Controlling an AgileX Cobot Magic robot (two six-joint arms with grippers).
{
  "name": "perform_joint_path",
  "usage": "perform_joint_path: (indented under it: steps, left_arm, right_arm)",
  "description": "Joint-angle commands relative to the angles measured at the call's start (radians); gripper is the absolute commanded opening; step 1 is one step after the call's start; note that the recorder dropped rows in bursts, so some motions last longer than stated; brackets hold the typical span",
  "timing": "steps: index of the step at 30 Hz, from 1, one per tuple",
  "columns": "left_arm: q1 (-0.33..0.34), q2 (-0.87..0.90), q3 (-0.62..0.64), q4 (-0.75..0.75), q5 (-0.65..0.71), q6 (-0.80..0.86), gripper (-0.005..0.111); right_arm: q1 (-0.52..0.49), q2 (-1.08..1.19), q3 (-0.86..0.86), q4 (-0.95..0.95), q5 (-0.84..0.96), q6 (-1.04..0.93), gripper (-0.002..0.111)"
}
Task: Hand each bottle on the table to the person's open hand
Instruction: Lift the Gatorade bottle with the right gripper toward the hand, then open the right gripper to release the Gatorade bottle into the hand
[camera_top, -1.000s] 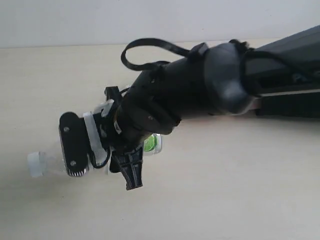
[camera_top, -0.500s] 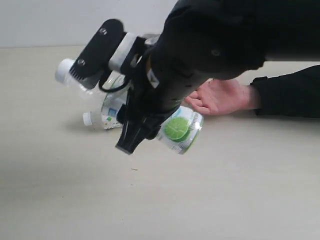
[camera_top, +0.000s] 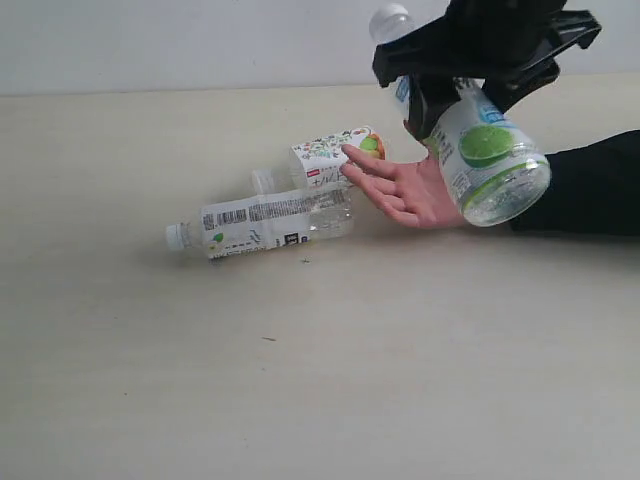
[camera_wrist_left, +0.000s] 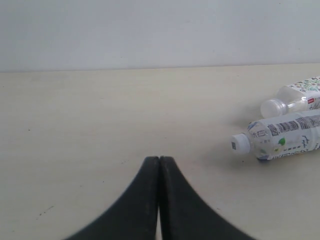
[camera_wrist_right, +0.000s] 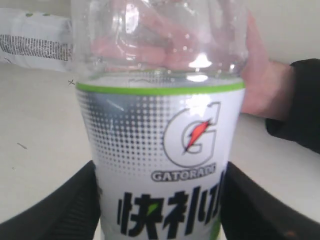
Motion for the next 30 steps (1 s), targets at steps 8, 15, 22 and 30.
perform_joint_path:
  steps: [8, 15, 22, 30]
  left_arm:
    - [-0.004, -0.005, 0.003, -0.005, -0.004, -0.001, 0.003]
    - [-0.004, -0.005, 0.003, -0.005, -0.004, -0.001, 0.003]
    - [-0.004, -0.005, 0.003, -0.005, -0.004, -0.001, 0.003]
    - [-0.004, -0.005, 0.003, -0.005, -0.004, -0.001, 0.003]
  right_arm:
    - [-0.043, 0.235, -0.082, -0.044, -0.076, 0.025, 0.0]
    - [-0.049, 0.283, -0.087, -0.094, -0.165, 0.042, 0.0]
    - [-0.066, 0.354, -0.093, -0.098, -0.163, 0.042, 0.0]
    - [-0.066, 0.364, -0.093, -0.125, -0.19, 0.036, 0.006]
